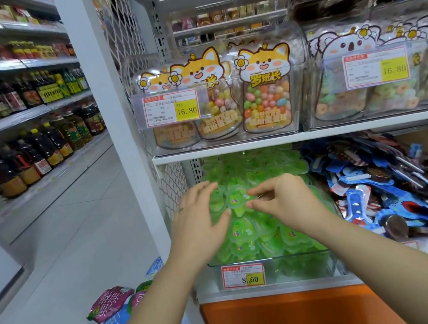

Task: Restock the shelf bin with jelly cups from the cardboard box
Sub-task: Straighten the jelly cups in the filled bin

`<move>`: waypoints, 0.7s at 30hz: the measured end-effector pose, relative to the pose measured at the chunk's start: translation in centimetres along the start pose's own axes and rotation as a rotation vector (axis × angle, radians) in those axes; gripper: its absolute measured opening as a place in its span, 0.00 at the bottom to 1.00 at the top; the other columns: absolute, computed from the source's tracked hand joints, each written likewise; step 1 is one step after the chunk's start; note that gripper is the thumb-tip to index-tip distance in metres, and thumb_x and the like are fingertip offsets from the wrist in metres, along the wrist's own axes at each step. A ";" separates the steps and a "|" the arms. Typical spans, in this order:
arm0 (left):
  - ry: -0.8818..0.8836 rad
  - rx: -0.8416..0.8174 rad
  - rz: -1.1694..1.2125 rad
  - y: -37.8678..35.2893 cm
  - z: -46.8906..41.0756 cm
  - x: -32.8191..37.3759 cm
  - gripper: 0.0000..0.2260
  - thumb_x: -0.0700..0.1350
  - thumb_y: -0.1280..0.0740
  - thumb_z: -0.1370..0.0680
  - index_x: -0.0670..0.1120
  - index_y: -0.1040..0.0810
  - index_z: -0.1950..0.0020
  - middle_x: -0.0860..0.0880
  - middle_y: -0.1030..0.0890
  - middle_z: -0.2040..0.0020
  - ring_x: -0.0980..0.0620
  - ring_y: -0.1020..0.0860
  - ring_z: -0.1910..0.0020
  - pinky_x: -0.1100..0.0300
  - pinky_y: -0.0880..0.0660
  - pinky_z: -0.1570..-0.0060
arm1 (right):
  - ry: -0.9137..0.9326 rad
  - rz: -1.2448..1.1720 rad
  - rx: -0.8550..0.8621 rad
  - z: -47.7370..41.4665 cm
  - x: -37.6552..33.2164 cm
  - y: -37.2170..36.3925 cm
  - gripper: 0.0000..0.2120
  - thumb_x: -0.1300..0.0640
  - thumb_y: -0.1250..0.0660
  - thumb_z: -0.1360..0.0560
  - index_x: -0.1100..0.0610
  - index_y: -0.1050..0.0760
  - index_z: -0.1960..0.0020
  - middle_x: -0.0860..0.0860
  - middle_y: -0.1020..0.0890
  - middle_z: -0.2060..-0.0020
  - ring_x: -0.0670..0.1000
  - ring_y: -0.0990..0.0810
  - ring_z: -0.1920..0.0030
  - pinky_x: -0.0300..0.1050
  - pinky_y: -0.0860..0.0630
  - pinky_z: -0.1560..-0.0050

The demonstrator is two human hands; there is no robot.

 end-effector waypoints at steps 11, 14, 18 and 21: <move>-0.050 -0.187 -0.174 -1.5 0.2 -0.8 0.37 0.62 0.38 0.25 0.52 0.51 0.22 0.54 0.47 0.23 0.56 0.53 0.24 0.50 0.55 0.25 | -0.024 0.034 0.008 -0.4 0.7 -1.1 0.14 0.56 0.26 0.30 0.58 0.19 0.45 0.51 0.17 0.60 0.34 0.27 0.71 0.19 0.33 0.68; -0.065 -0.165 -0.173 -1.7 0.4 -1.0 0.37 0.61 0.37 0.25 0.52 0.50 0.23 0.54 0.46 0.24 0.55 0.51 0.24 0.50 0.52 0.25 | -0.048 0.033 0.027 -0.6 1.0 -1.6 0.14 0.56 0.26 0.30 0.57 0.19 0.46 0.51 0.17 0.60 0.35 0.26 0.67 0.20 0.33 0.65; -0.077 -0.143 -0.158 -1.8 0.5 -1.1 0.36 0.60 0.35 0.26 0.53 0.49 0.23 0.55 0.45 0.24 0.55 0.50 0.25 0.51 0.51 0.25 | -0.075 0.080 0.052 -0.8 1.2 -2.1 0.12 0.55 0.25 0.31 0.57 0.19 0.49 0.46 0.20 0.65 0.43 0.22 0.64 0.35 0.25 0.55; -0.082 -0.136 -0.151 -2.0 0.5 -1.1 0.36 0.59 0.35 0.26 0.53 0.49 0.23 0.55 0.44 0.24 0.55 0.50 0.24 0.52 0.51 0.25 | -0.058 0.169 0.069 -0.8 1.0 -2.1 0.10 0.53 0.25 0.31 0.55 0.19 0.52 0.44 0.21 0.65 0.48 0.21 0.61 0.42 0.24 0.51</move>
Point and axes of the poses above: each hand's wrist, its own z-axis away from the middle knuckle, its own y-axis out of the back of the hand, x = y × z, the point moved 2 cm from there along -z, towards the middle knuckle
